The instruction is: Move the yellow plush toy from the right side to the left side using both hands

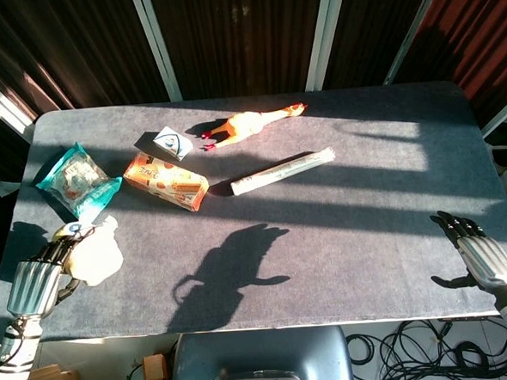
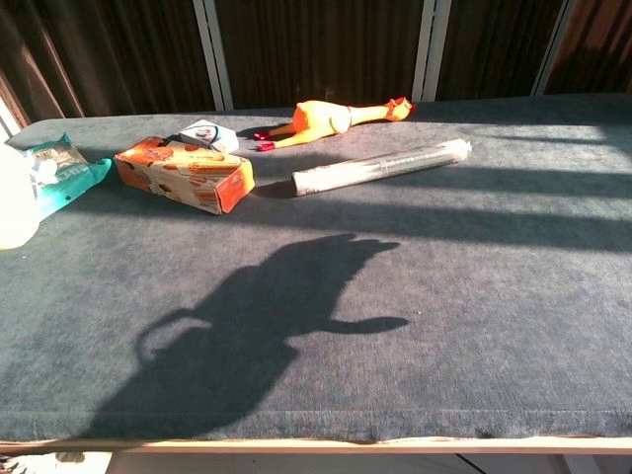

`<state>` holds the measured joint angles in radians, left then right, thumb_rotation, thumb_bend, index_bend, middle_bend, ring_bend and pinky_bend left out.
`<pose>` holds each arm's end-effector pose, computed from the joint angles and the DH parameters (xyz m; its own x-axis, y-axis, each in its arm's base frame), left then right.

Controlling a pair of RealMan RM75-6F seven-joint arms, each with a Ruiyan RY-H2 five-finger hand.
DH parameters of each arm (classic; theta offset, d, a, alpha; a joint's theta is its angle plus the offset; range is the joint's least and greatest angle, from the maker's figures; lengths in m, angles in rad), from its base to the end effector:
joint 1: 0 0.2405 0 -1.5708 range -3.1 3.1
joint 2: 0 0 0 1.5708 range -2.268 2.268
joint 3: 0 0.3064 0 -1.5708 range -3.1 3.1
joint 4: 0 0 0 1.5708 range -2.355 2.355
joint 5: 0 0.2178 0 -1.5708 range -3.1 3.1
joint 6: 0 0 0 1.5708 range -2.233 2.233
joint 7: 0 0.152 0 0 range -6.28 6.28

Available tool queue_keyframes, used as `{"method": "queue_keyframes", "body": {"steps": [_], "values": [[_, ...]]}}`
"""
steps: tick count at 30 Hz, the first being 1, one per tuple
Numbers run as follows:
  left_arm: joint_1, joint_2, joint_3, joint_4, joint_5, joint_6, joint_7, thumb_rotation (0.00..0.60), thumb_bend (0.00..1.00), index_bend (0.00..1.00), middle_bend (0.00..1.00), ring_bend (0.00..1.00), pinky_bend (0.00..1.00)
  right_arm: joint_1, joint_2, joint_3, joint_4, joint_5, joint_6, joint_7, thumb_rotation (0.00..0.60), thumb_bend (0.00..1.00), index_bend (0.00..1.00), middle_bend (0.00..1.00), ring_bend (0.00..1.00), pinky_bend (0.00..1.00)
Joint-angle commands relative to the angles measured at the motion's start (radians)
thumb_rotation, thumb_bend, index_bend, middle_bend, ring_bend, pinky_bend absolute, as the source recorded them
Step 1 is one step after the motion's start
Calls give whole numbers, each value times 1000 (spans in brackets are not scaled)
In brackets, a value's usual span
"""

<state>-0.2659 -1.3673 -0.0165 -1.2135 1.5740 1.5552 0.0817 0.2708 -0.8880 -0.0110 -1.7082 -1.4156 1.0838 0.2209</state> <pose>-0.3608 0.2593 0.1182 0.5782 -0.1571 0.8006 0.7731 -0.2079 -0.5992 -0.3568 -0.2335 0.1965 0.3057 -0.3574 0.8825 -0.9445 0.0031 0.3285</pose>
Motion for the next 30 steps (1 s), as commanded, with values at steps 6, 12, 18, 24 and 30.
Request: {"method": "queue_keyframes", "body": {"steps": [6, 12, 18, 24, 30], "values": [[30, -74, 33, 78, 70, 60, -56, 600, 412, 709, 758, 734, 727, 2, -1, 1, -4, 5, -10, -13, 600, 73, 0, 0, 0, 0], [28, -95, 65, 103, 97, 20, -70, 600, 399, 460, 516, 595, 642, -1, 1, 2, -6, 3, -10, -12, 600, 75, 0, 0, 0, 0], [20, -85, 73, 85, 81, -47, -49, 600, 344, 68, 111, 244, 386, 0, 2, 1, -5, -1, -16, -10, 600, 73, 0, 0, 0, 0], [23, -50, 79, 41, 95, -44, -42, 600, 323, 0, 0, 39, 253, 0, 2, 1, -7, -1, -17, -13, 600, 74, 0, 0, 0, 0], [46, 38, 90, -71, 87, -41, 5, 600, 318, 0, 0, 26, 239, 0, 2, 1, -10, -1, -22, -18, 600, 73, 0, 0, 0, 0]]}}
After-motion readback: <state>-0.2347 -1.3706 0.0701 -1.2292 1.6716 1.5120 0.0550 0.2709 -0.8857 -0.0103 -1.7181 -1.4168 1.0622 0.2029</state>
